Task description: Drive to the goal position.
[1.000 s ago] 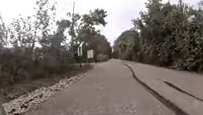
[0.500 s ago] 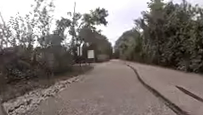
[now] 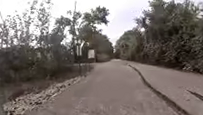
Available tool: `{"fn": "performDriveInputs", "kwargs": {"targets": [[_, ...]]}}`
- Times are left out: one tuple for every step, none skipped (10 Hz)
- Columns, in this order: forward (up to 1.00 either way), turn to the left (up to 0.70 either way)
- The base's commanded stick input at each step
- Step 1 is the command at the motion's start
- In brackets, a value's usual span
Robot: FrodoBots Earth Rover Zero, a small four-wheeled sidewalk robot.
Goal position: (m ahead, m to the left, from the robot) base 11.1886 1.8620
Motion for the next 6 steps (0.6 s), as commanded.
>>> {"fn": "performDriveInputs", "kwargs": {"targets": [[0.7,0.0],[0.7,0.0],[0.7,0.0],[0.7,0.0],[0.7,0.0],[0.7,0.0]]}}
